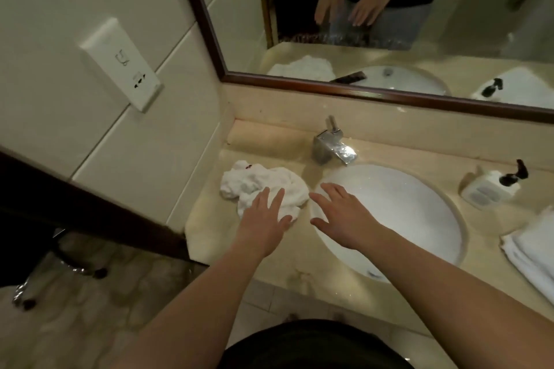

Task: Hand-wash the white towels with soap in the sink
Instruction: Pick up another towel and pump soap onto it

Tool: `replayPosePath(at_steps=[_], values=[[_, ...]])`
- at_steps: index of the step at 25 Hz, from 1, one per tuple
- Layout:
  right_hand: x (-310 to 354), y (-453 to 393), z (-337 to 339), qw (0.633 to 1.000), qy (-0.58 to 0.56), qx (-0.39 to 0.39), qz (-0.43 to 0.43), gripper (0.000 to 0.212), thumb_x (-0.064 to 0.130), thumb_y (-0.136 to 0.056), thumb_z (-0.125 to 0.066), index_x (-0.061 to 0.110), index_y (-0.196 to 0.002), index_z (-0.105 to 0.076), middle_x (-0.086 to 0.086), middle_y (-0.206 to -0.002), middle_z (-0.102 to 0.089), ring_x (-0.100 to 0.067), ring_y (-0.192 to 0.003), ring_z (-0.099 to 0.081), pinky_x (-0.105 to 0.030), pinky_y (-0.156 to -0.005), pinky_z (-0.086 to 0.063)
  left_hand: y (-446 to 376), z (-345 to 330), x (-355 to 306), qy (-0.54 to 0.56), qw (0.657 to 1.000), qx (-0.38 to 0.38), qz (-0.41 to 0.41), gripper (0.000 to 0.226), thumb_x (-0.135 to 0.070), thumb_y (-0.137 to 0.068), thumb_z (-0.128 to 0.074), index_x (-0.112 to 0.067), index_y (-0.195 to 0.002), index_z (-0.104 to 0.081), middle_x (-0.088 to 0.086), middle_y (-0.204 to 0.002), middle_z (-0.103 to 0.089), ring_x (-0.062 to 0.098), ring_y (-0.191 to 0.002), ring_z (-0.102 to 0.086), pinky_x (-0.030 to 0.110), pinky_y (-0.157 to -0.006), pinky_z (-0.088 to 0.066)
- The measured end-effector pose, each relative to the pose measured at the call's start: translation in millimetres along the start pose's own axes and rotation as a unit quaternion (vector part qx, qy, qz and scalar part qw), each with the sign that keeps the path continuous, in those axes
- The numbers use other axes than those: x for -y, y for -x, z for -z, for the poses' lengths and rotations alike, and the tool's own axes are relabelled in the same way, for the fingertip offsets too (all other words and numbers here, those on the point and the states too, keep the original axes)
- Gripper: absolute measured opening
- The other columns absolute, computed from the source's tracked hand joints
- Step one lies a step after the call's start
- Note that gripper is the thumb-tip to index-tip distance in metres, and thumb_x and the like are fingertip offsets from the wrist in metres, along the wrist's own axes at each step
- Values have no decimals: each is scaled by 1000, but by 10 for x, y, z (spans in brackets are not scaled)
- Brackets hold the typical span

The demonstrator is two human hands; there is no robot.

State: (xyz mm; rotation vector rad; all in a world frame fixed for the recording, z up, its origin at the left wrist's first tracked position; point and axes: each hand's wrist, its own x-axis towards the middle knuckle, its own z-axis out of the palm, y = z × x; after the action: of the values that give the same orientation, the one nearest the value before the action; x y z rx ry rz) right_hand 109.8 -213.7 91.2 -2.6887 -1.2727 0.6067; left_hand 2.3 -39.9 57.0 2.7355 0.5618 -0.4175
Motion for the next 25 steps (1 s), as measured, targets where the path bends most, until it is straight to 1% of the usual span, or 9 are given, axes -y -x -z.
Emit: replayPosePath(at_steps=[4,6,13,15,18,20,21,23,25], values=[[-43,-233,-60,999,-10,37,29,61,46,-100,-46,24,-153,-25,-8,-159,-20,-24,-148,-13,-38,-114,-27,58,-51,164,16,996,-7,82,65,-52,-105,-29,-29,-160,-4,8,-167,-2,27,-152,-11,40,-117,-24],[-92,-354,-73,998,-14,50,30,61,46,-100,-46,24,-153,-26,-8,-159,-22,-24,-148,-14,-39,-114,-30,57,-69,169,44,994,-11,104,64,-52,-105,-29,-29,-160,-5,7,-167,-2,26,-152,-12,40,-116,-24],[-75,-856,-181,994,-56,90,-7,60,44,-100,-49,24,-152,-28,-8,-158,-25,-28,-141,-29,-41,-108,-39,-201,-188,524,77,989,16,123,63,-52,-104,-30,-29,-159,-9,7,-167,-6,26,-151,-14,40,-117,-26],[-44,-1001,-251,993,-73,91,-28,58,43,-100,-50,22,-151,-32,-8,-158,-25,-28,-139,-32,-41,-107,-39,-357,-199,697,78,990,31,110,61,-50,-105,-32,-28,-158,-15,9,-166,-9,27,-150,-16,41,-116,-26],[10,-1241,-419,987,-94,111,-74,56,42,-100,-48,21,-151,-33,-8,-160,-22,-28,-142,-29,-40,-111,-36,-663,-238,966,93,990,49,92,56,-47,-105,-35,-25,-155,-29,9,-164,-16,27,-149,-18,41,-116,-28],[39,-1406,-542,982,-94,132,-95,56,42,-101,-47,21,-151,-33,-10,-160,-24,-28,-144,-27,-41,-112,-34,-848,-276,1111,118,988,49,85,49,-42,-105,-39,-21,-150,-41,10,-161,-26,27,-146,-26,40,-116,-31],[50,-1491,-600,980,-96,137,-107,55,42,-101,-47,19,-150,-34,-11,-158,-27,-28,-144,-28,-41,-112,-34,-933,-290,1170,130,988,40,77,44,-37,-105,-42,-18,-144,-50,11,-156,-35,28,-142,-33,39,-113,-34],[55,-1684,-698,976,-112,129,-138,53,41,-101,-47,15,-146,-38,-14,-150,-39,-31,-137,-39,-42,-107,-40,-1132,-322,1258,129,990,19,47,33,-28,-105,-45,-12,-129,-62,11,-140,-52,29,-128,-47,38,-103,-42],[79,-1827,-799,971,-127,111,-172,51,43,-101,-45,12,-142,-42,-15,-139,-50,-32,-124,-51,-41,-99,-46,-1318,-340,1318,121,992,12,25,30,-24,-104,-46,-10,-122,-64,11,-132,-56,29,-120,-51,39,-99,-44]])
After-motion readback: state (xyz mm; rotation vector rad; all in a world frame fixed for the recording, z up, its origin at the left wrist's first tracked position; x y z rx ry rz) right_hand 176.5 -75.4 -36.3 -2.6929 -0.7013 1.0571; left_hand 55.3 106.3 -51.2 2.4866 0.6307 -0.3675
